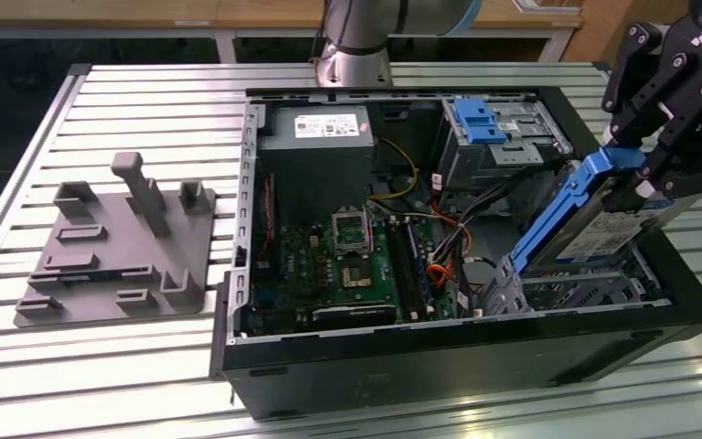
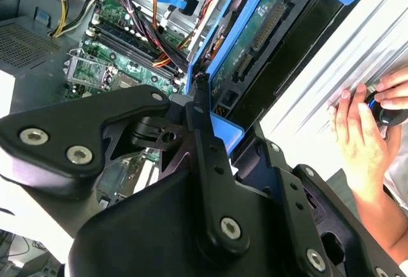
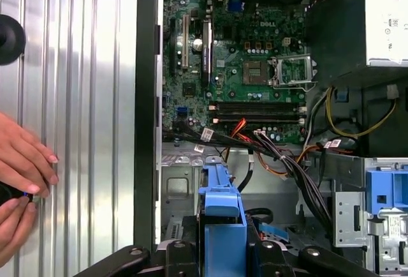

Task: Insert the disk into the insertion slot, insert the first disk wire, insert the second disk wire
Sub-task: 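Insert the disk into the insertion slot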

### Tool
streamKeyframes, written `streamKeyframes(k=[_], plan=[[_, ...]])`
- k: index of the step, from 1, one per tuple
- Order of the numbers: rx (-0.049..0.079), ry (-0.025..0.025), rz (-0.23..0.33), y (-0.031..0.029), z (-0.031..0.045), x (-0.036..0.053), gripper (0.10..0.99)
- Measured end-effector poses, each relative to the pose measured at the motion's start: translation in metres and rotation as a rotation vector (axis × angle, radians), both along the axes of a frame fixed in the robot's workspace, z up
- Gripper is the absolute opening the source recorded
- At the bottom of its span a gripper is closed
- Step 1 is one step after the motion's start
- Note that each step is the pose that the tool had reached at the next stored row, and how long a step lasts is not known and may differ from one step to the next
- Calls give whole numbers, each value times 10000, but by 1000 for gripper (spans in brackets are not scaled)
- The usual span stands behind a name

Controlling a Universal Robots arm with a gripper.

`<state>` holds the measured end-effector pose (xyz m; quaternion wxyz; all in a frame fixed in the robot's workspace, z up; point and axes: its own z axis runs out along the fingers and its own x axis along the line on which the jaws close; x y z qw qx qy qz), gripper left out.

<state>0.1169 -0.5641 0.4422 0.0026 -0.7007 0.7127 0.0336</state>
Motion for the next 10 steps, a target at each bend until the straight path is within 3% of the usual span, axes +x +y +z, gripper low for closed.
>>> streamKeyframes(k=[10], plan=[[1,7,0,0,-101,7,365]])
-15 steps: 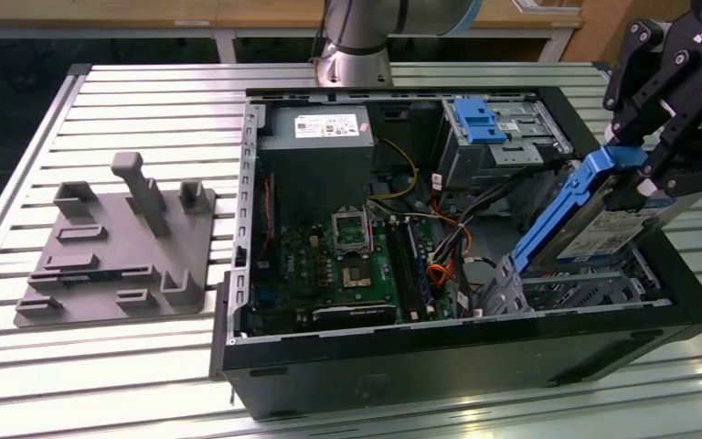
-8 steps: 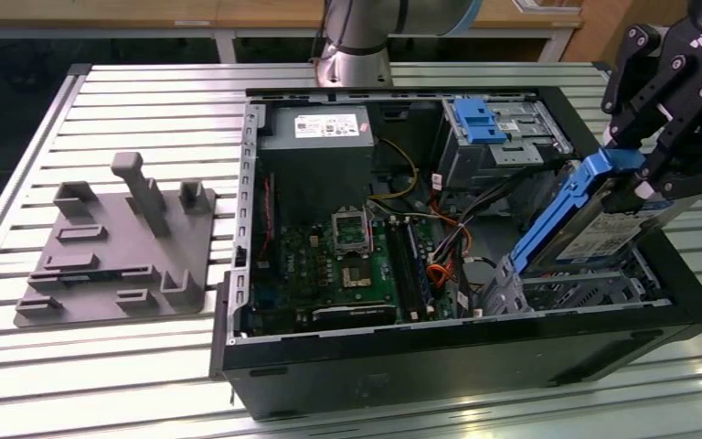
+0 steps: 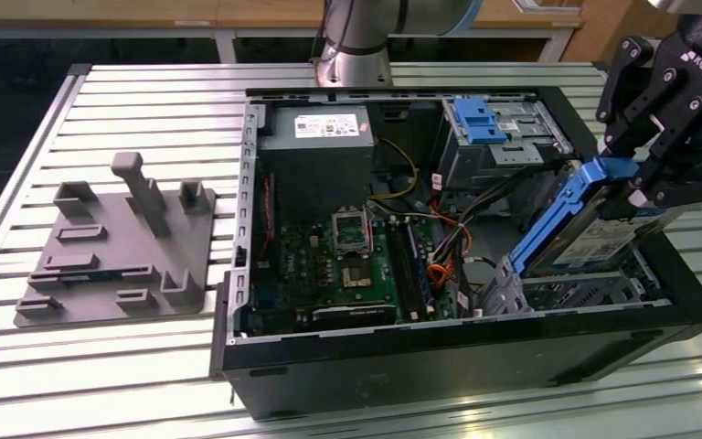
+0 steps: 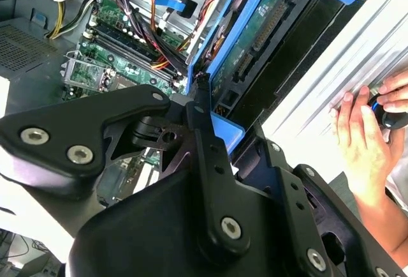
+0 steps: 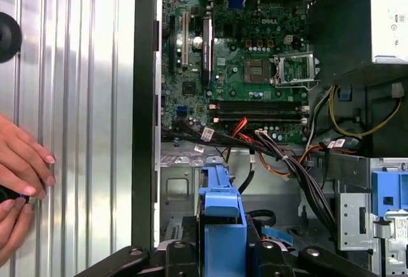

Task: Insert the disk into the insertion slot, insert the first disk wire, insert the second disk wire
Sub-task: 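Insert the disk into the insertion slot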

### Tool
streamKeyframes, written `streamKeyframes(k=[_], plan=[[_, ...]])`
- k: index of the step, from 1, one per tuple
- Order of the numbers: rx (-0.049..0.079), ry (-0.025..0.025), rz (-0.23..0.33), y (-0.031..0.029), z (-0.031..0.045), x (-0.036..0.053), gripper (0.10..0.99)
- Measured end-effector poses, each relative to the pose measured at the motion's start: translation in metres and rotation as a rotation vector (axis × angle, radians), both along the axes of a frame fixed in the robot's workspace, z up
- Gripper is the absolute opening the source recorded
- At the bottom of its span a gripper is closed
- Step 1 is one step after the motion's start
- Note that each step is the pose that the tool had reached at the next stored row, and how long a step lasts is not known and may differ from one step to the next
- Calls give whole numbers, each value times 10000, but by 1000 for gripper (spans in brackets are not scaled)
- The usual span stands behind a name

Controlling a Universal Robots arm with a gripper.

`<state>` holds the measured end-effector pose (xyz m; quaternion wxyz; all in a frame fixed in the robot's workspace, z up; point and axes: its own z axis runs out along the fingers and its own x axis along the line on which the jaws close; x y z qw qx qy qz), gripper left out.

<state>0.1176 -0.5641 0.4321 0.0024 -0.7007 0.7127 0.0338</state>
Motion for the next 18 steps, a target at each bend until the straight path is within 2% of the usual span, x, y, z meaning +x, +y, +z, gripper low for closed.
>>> streamKeyframes(k=[9,18], plan=[[2,39,0,0,-144,6,365],[0,48,0,-1,-306,26,365]])
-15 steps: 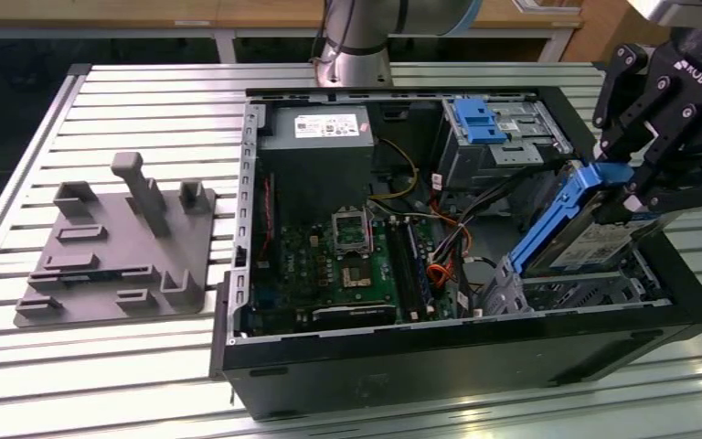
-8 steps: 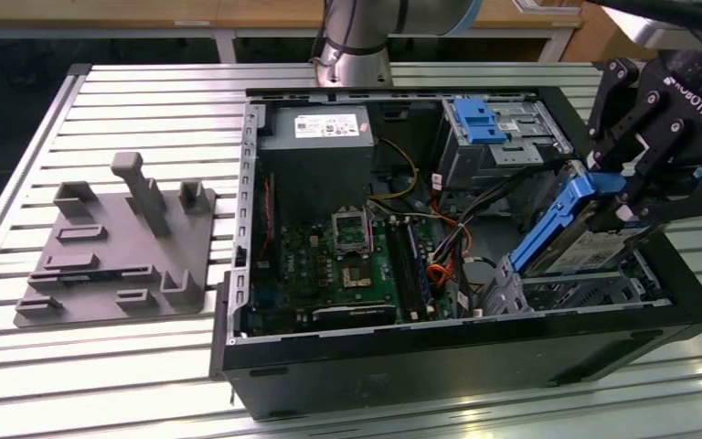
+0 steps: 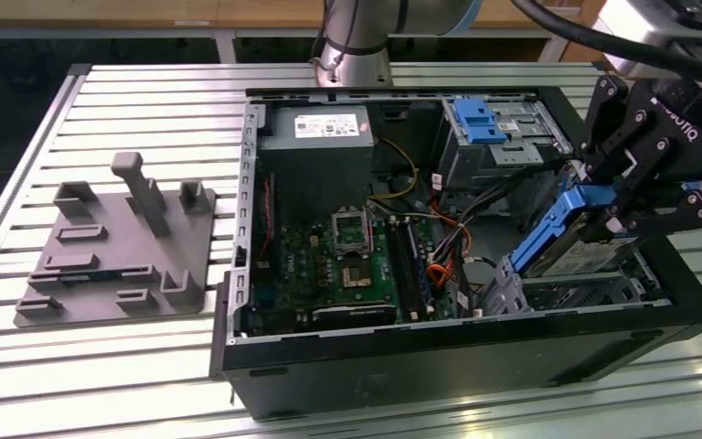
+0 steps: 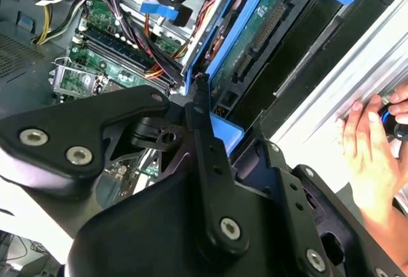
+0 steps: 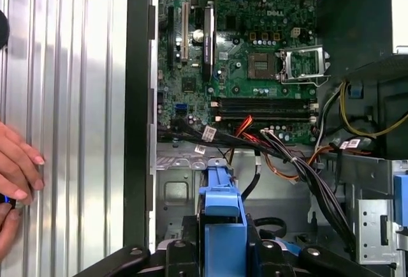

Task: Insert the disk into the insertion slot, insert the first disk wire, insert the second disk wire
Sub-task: 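Insert the disk into the insertion slot, then insert the first disk wire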

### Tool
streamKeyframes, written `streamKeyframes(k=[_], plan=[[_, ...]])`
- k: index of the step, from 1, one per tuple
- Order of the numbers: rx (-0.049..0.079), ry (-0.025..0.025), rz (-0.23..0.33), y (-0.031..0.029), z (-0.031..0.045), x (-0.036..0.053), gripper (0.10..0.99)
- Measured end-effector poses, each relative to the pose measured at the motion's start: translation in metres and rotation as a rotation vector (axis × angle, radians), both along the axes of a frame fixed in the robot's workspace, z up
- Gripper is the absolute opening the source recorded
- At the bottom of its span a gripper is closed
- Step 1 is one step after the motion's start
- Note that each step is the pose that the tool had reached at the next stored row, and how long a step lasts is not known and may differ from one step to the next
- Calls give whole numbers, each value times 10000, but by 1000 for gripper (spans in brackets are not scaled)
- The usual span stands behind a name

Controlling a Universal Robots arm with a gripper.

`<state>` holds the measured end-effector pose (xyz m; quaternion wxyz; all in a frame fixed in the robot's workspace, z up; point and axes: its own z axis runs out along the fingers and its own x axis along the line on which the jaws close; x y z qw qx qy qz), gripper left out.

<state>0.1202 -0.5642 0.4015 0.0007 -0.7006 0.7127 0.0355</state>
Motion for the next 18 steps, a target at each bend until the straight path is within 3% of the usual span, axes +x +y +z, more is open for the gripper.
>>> streamKeyframes(k=[5,9,18], plan=[[-3,1,-1,-1,-68,14,373],[0,1,0,-1,-75,15,557],[-1,1,0,-1,-78,15,557]])
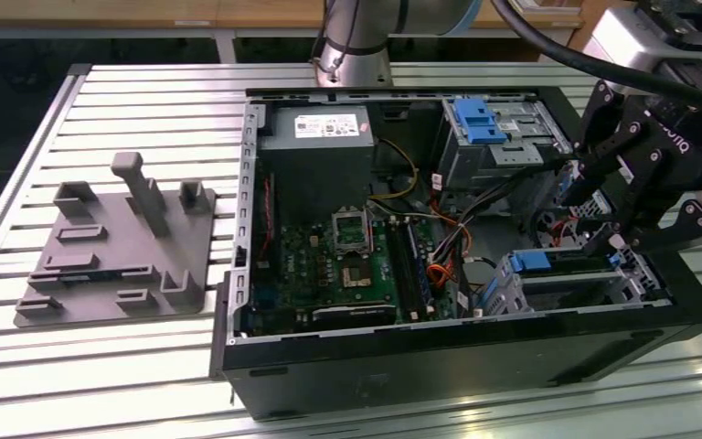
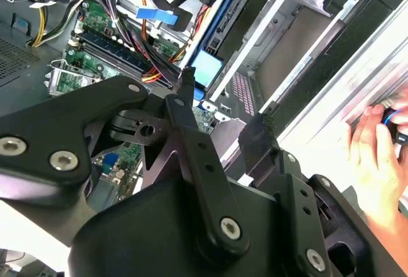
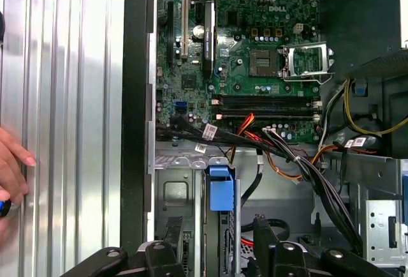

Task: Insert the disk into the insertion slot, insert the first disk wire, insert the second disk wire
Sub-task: 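Insert the first disk wire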

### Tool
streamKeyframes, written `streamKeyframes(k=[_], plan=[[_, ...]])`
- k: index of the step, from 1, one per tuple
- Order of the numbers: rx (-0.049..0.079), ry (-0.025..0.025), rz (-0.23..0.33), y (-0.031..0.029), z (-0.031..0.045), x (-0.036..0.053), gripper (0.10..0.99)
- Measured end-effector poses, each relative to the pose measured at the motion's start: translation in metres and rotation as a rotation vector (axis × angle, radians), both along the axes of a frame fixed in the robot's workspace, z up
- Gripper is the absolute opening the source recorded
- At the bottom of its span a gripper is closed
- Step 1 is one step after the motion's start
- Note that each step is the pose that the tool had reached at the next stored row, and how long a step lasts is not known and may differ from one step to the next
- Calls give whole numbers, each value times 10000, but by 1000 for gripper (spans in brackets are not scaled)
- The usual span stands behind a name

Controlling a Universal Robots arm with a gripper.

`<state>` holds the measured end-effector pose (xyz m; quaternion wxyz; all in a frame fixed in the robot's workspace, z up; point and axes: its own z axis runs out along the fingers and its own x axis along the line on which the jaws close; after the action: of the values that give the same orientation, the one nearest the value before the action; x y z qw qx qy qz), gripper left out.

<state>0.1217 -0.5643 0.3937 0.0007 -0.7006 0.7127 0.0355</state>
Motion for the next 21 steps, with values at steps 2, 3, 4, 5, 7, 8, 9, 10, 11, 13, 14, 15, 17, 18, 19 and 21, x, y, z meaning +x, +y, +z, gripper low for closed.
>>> streamKeyframes(k=[2,3,4,5,7,8,9,10,11,13,14,15,17,18,19,21], plan=[[1,0,0,0,0,0,557],[0,0,0,0,0,0,557],[2,0,0,0,-1,0,557],[3,0,0,4,-2,0,557],[-4,0,0,23,-1,0,557],[-9,0,0,29,-1,0,557],[-26,-4,0,34,-1,0,557],[-73,-17,0,38,-1,0,557],[-140,-46,-4,44,-1,0,557],[-230,-86,-15,51,-1,1,557],[-235,-96,-27,51,-1,1,557],[-235,-104,-39,51,-1,1,557],[-237,-107,-51,58,-1,2,557],[-241,-107,-51,85,-2,4,557],[-256,-107,-51,120,-3,7,557],[-299,-107,-50,183,-3,17,557]])
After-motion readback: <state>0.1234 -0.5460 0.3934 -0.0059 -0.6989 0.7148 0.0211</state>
